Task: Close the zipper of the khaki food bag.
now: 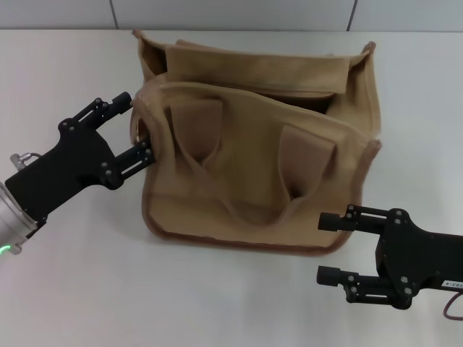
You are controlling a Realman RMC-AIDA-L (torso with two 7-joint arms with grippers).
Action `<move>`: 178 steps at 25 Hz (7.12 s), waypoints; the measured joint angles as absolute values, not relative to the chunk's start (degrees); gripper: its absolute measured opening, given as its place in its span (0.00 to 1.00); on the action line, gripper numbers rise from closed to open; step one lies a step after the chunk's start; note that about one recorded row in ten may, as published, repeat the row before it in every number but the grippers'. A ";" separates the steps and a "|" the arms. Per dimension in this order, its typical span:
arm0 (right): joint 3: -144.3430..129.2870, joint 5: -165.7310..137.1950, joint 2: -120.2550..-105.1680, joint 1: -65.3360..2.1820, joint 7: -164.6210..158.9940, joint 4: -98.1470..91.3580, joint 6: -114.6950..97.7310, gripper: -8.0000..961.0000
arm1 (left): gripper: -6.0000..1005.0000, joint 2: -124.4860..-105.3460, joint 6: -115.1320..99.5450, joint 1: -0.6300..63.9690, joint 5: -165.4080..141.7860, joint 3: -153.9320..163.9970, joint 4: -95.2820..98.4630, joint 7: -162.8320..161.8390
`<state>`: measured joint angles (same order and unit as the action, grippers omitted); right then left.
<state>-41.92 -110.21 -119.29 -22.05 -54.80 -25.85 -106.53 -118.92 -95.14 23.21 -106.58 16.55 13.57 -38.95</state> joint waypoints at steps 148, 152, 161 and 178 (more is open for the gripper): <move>-46.72 -99.30 -119.31 -44.42 -106.49 -36.90 -102.89 0.74 | 0.03 -119.18 -102.04 25.51 -85.70 25.65 7.47 -34.31; -50.24 -95.60 -119.37 -44.52 -106.70 -36.05 -102.26 0.74 | 0.03 -119.18 -102.05 25.89 -85.70 25.81 7.47 -34.37; -53.49 -94.37 -119.54 -45.87 -106.17 -31.73 -95.19 0.74 | 0.03 -119.18 -103.48 26.29 -85.70 26.00 7.47 -34.59; -57.34 -91.82 -119.71 -47.60 -105.95 -28.83 -89.53 0.74 | 0.03 -119.18 -104.59 27.43 -86.11 26.20 6.80 -34.80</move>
